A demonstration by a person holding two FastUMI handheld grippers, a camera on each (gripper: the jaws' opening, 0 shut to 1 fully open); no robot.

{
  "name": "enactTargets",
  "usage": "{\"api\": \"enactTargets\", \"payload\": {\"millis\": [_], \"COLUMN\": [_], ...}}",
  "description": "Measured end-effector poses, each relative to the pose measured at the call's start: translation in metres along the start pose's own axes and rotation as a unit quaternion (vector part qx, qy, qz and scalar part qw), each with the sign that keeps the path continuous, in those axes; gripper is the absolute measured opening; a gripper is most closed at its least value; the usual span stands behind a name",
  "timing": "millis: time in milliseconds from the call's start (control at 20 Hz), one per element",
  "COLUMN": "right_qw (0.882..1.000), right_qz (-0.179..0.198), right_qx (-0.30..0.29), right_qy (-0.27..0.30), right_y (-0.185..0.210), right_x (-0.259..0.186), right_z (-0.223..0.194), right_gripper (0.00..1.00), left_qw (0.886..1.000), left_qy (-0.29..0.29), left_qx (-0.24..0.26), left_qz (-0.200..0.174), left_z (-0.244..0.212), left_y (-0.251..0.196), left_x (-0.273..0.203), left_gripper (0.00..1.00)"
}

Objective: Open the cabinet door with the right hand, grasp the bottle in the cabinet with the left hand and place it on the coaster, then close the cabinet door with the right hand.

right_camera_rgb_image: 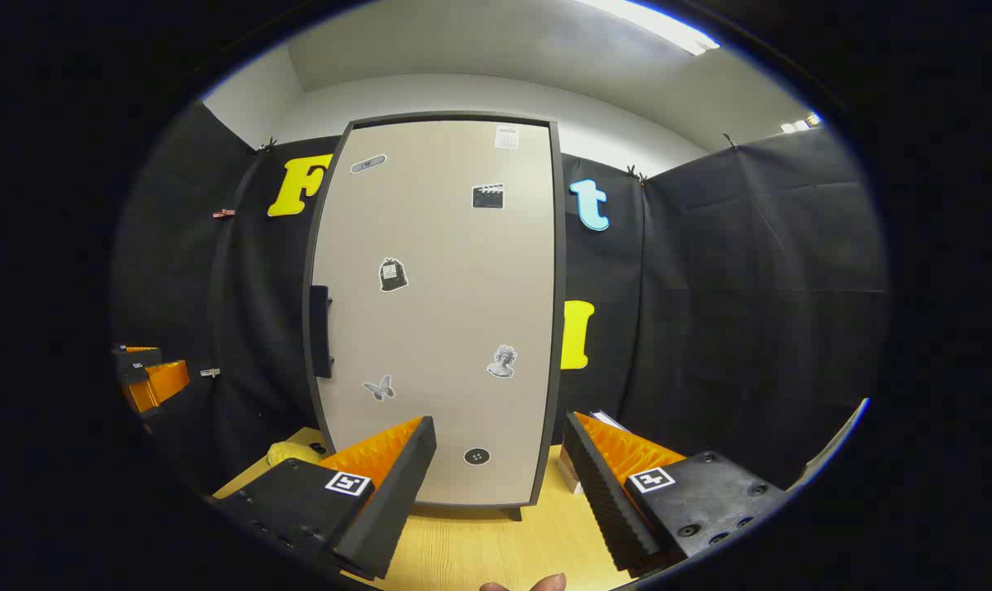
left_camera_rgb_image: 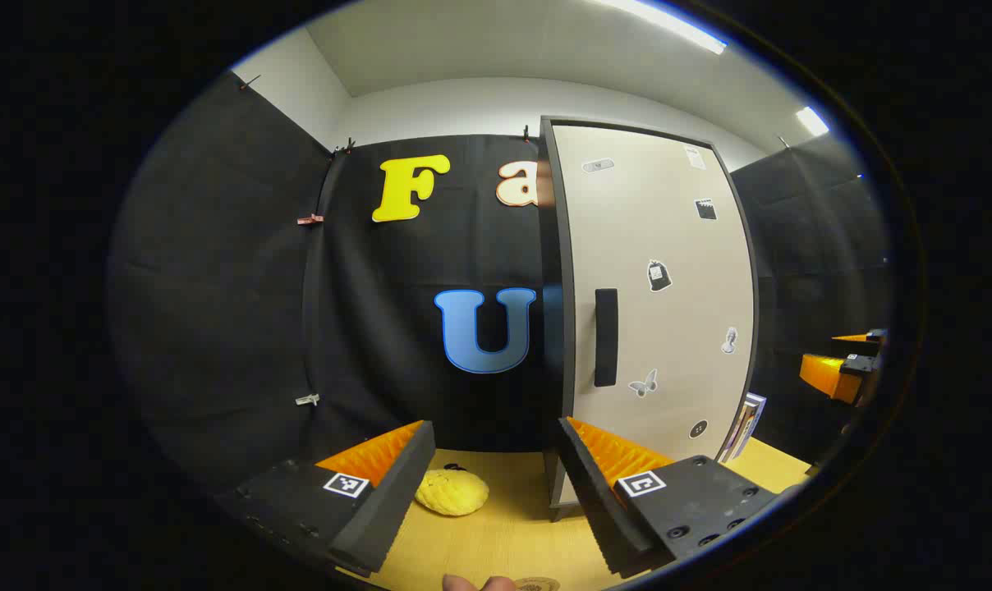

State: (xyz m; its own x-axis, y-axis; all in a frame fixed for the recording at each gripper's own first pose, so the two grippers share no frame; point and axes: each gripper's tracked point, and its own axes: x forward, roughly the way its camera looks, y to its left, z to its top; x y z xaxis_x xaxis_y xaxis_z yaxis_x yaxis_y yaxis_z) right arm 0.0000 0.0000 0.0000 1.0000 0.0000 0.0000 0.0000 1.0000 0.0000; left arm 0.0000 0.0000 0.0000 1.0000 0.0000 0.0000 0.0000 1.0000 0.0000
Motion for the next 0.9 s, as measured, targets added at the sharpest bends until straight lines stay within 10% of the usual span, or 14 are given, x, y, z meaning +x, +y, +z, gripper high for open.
{"api": "enactTargets", "payload": {"millis": [900], "right_qw": [1.0], "right_qz": [0.003], "right_qx": [-0.013], "right_qy": [0.005], "right_y": [0.015], "right_x": [0.001], "right_z": [-0.002], "right_gripper": [0.98], "left_qw": [1.0], "left_qy": [0.008], "left_qx": [-0.007], "left_qz": [-0.005], "left_z": [-0.008], "left_y": [0.008], "left_x": [0.012], "left_gripper": [0.95]}}
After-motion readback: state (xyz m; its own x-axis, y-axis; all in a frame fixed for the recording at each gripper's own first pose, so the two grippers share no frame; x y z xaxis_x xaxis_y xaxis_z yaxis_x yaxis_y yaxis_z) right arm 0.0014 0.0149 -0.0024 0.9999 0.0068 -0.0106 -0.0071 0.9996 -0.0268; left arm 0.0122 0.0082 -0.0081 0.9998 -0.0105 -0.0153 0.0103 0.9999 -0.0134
